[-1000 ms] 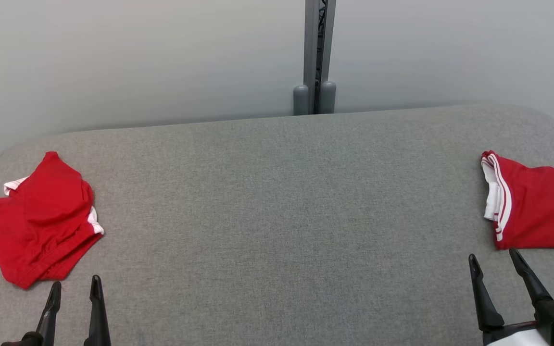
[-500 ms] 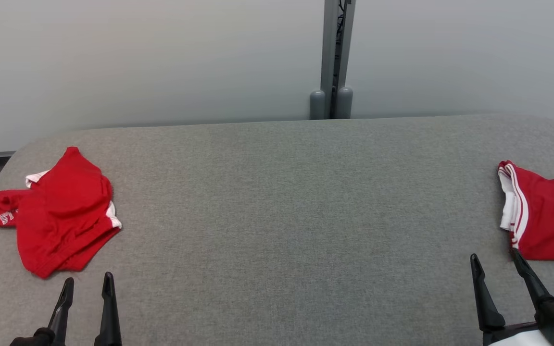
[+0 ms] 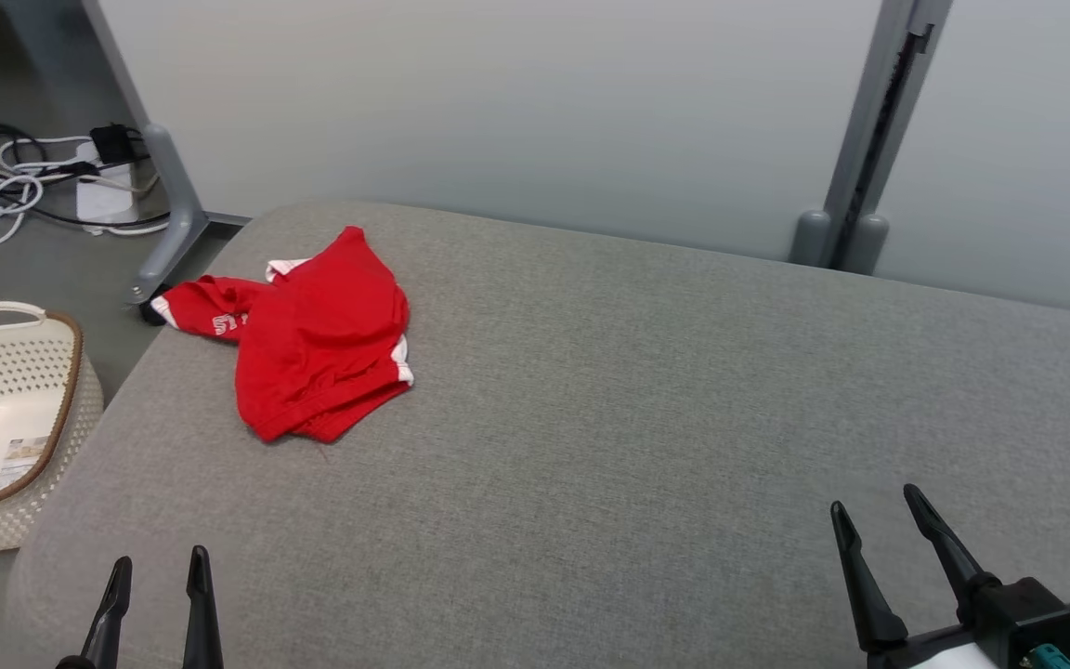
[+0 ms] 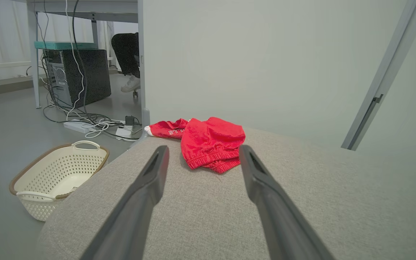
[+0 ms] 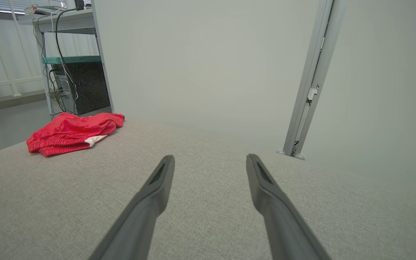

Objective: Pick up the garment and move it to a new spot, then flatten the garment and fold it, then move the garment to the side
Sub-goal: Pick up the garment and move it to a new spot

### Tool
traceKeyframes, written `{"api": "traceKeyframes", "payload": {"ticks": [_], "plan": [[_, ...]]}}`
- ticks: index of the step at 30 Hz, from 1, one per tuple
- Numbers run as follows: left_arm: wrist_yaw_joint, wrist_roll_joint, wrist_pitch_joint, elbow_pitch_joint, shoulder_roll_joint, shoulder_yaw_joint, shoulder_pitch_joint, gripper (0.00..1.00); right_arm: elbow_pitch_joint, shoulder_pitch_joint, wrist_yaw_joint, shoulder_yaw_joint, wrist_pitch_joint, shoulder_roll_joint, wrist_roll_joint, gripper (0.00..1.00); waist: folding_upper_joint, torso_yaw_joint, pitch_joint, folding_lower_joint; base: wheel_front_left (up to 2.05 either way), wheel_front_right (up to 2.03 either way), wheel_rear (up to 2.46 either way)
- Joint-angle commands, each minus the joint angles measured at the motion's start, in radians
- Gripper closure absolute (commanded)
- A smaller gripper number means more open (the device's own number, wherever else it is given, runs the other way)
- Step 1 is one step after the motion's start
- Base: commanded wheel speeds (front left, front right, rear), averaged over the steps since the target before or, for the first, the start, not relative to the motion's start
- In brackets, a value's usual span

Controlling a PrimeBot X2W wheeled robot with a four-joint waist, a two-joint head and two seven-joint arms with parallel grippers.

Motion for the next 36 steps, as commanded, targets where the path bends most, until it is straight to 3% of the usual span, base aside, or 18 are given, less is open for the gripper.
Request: {"api": "traceKeyframes", "payload": {"ticks": [1, 9, 15, 22, 27, 28, 36], "plan": [[-0.002, 0.000, 0.000, -0.003, 0.003, 0.003, 0.004, 0.00, 0.002, -0.003, 0.000, 0.000, -0.004, -0.004, 0.001, 0.00, -0.0001, 0.044, -0.007, 0.0000, 0.00, 0.00, 0.00], [-0.009, -0.001, 0.000, -0.018, 0.003, 0.004, -0.017, 0.00, 0.002, 0.001, 0.000, 0.022, -0.004, -0.005, 0.003, 0.00, -0.0001, 0.056, 0.013, 0.0000, 0.00, 0.00, 0.00], [-0.020, -0.013, 0.000, 0.029, 0.003, -0.023, -0.137, 0.00, -0.033, -0.055, 0.000, 0.009, -0.004, -0.005, -0.030, 0.00, -0.0001, 0.023, 0.134, 0.0000, 0.00, 0.00, 0.00], [-0.026, -0.075, 0.041, 0.284, 0.076, -0.088, -0.472, 0.00, -0.063, -0.173, 0.000, 0.017, -0.004, -0.005, -0.107, 0.00, -0.0001, -0.036, 0.351, 0.0000, 0.00, 0.00, 0.00], [-0.026, -0.114, 0.144, 0.466, 0.148, -0.124, -0.706, 0.00, -0.083, -0.241, 0.000, 0.033, -0.004, -0.006, -0.147, 0.00, -0.0001, -0.084, 0.470, 0.0000, 0.00, 0.00, 0.00], [-0.025, -0.117, 0.205, 0.554, 0.187, -0.130, -0.785, 0.00, -0.089, -0.259, 0.000, 0.044, -0.005, -0.007, -0.154, 0.00, -0.0001, -0.102, 0.505, 0.0000, 0.00, 0.00, 0.00], [-0.025, -0.145, 0.361, 0.847, 0.240, -0.136, -0.986, 0.00, -0.105, -0.311, 0.000, 0.079, -0.005, -0.010, -0.164, 0.00, -0.0001, -0.154, 0.589, 0.0000, 0.00, 0.00, 0.00]]}}
